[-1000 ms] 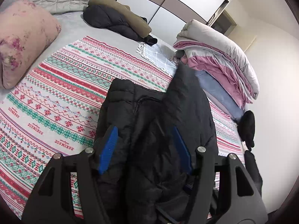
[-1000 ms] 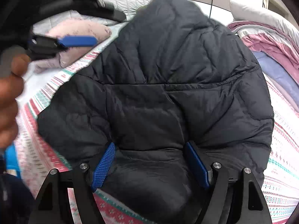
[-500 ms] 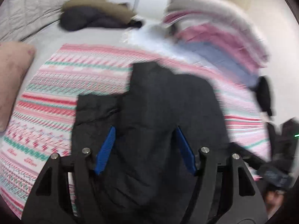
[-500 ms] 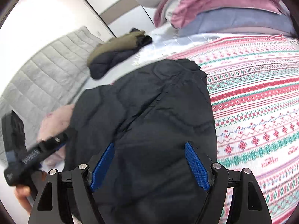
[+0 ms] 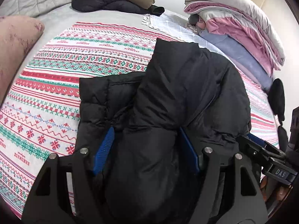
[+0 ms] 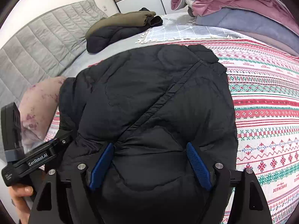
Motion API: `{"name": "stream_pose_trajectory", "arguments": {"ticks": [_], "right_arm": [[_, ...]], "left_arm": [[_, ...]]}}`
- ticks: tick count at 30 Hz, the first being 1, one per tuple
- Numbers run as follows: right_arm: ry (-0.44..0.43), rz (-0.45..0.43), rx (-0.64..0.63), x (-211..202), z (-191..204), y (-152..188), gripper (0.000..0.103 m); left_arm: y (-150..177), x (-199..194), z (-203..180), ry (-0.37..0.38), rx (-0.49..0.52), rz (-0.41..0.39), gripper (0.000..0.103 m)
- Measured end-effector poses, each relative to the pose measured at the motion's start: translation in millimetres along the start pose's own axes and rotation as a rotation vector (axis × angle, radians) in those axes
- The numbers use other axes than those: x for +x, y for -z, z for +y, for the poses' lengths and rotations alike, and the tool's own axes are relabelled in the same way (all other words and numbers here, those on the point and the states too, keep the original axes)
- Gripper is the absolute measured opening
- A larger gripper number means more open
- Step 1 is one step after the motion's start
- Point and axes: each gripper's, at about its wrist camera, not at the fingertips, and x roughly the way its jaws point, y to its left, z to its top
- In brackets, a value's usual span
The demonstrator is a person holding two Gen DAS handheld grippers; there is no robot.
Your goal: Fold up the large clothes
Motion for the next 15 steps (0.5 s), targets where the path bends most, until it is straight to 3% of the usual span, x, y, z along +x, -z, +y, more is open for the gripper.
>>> {"name": "stream_pose_trajectory", "arguments": {"ticks": [15], "right_arm": [[0.09,-0.008,-0.052,23.2,9.7,5.6,0.086]], "left_arm": [[4.5,14.1,-2.9,-0.072,0.041,-0.017,0.077]]}}
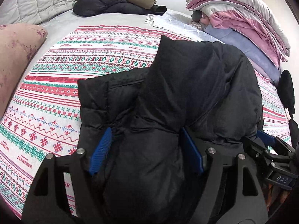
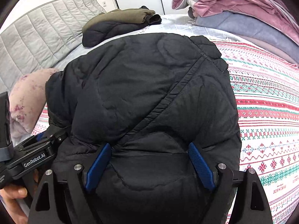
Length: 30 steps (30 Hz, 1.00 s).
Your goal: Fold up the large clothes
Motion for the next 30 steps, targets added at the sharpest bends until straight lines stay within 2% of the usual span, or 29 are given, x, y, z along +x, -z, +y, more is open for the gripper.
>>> {"name": "stream_pose_trajectory", "arguments": {"ticks": [3,6,9,11,14,18,20,22,23,26,30], "right_arm": [[0.003,-0.001,-0.007,-0.4,0.8,-2.5,0.087],[-0.017,-0.007,0.007,-19.1,-3.0,-1.3,0.087],[-0.085,-0.055,0.07,-52.0,-20.2,3.6,0.087],[-0.134,-0.077,0.149,-74.2,-45.5,13.9,0.087],[-0.151,-0.05,0.217,-80.9,-75.9,25.5,0.087],[-0.215,-0.003,0.378,-74.6,-126.5,42.4,0.087],[-0.326,0.056,0.484,-59.2,-145.2,50.2,0.087],[-0.407,0.107,0.524,-44.5,-149.1,53.9,0.087],[-0.421,0.125,0.531,-41.0,-149.5,54.5,0.087],[-0.476,0.174,0.531,-25.0,-138.4,57.8,0.087],[-0.498,0.199,0.535,-13.6,-128.9,61.8,0.089]], "left_arm": [[0.7,-3.0,1.9,0.01,-0.005,-0.007,0.077],[2.6,-15.4,4.1,0.014,-0.015,-0.015,0.077],[8.1,-39.2,8.6,-0.003,-0.051,-0.013,0.077],[13.0,-60.5,15.9,0.049,-0.082,-0.037,0.077],[18.7,-81.6,34.1,0.099,-0.146,-0.053,0.079],[34.6,-72.7,59.0,0.15,-0.226,0.047,0.08],[47.2,-64.4,75.7,0.212,-0.3,0.1,0.08],[58.5,-58.3,88.8,0.263,-0.354,0.137,0.08],[63.2,-57.0,92.6,0.274,-0.355,0.149,0.081],[73.5,-57.7,93.0,0.261,-0.323,0.158,0.088],[83.3,-44.7,94.6,0.323,-0.364,0.204,0.088]]}}
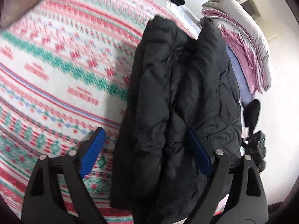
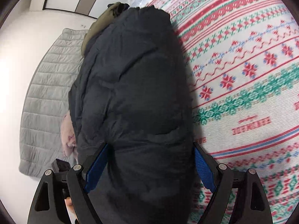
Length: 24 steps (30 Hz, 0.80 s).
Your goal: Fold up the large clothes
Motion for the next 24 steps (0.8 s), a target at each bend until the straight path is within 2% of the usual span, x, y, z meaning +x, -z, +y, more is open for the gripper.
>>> {"name": "stream_pose_trajectory", "arguments": {"ticks": [2,7,10,12,13,15,17,20,24], "right_arm": [[-0.008,0.004,0.008,1.9,0.0,1.3,0.089],[-0.013,0.002,0.011,0.6,-4.1,3.0,0.089],[-0.001,-0.01,-0.015,1.3,3.7,4.4,0.087],[0.02,-0.022,-0.054,5.1,19.3,5.7,0.084],[0.025,-0.028,-0.067,3.9,22.0,6.3,0.077],[0.032,-0.048,-0.091,-0.1,32.2,7.2,0.063],[0.031,-0.083,-0.121,-8.3,41.0,8.5,0.047],[0.042,-0.14,-0.176,-19.6,55.5,11.5,0.037],[0.073,-0.216,-0.237,-35.2,69.5,7.3,0.032]], "left_arm": [[0.6,4.8,3.1,0.025,-0.027,0.012,0.088],[0.0,4.4,-2.0,0.029,-0.017,0.016,0.088],[-2.3,6.9,-0.8,0.041,-0.028,0.023,0.085],[-2.8,6.0,1.1,0.03,-0.042,0.005,0.075],[-5.1,7.4,-2.6,0.029,-0.052,-0.002,0.071],[-3.9,6.2,-6.5,0.041,-0.059,-0.014,0.05],[-4.6,3.5,-16.8,0.018,-0.037,-0.044,0.037],[-9.8,3.2,-34.7,0.002,0.0,-0.081,0.024],[-23.9,4.1,-54.6,0.059,0.006,-0.136,0.017]]}}
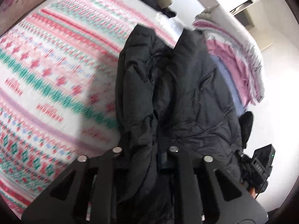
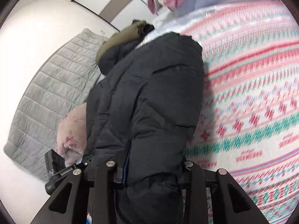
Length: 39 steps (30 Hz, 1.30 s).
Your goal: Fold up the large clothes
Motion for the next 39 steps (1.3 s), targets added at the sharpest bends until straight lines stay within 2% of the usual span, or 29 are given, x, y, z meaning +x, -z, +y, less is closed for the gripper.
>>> {"name": "stream_pose_trajectory", "arguments": {"ticks": [3,10,13,15,19,22,26,29,34,37,39], "right_arm": [[0.061,-0.072,-0.065,-7.2,8.6,-23.4,0.032],[0.072,-0.199,-0.073,-3.0,-15.4,-91.0,0.031],[0.099,-0.25,-0.068,-1.1,-36.6,-115.0,0.031],[0.12,-0.272,-0.026,3.2,-57.9,-125.7,0.032],[0.1,-0.217,0.15,20.6,-110.2,-120.0,0.038],[0.08,-0.241,0.218,20.4,-114.6,-107.6,0.043],[0.123,-0.231,0.217,15.3,-106.1,-95.8,0.051],[0.143,-0.236,0.24,-2.0,-112.3,-86.7,0.052],[0.18,-0.25,0.203,-28.4,-98.0,-79.5,0.052],[0.183,-0.232,0.199,-29.2,-98.5,-72.4,0.054],[0.188,-0.212,0.204,-22.7,-102.2,-71.2,0.059]], "left_arm": [[-18.8,5.2,-22.3,0.04,0.029,-0.058,0.016],[-58.9,54.5,-67.7,0.122,0.102,-0.112,0.016],[-64.2,89.6,-77.0,0.118,0.13,-0.097,0.017],[-55.9,116.8,-70.7,0.079,0.134,-0.037,0.019],[-42.3,143.1,-58.9,0.086,0.104,-0.018,0.026],[-40.6,131.9,-62.6,0.062,0.115,-0.032,0.029],[-40.3,120.8,-58.1,0.038,0.083,-0.022,0.036],[-41.4,112.9,-54.2,0.053,0.04,-0.019,0.036],[-34.2,109.7,-55.0,0.029,0.047,-0.023,0.036],[-33.6,111.9,-51.5,0.039,0.043,-0.016,0.038],[-34.4,115.0,-47.4,0.035,0.04,-0.011,0.049]]}}
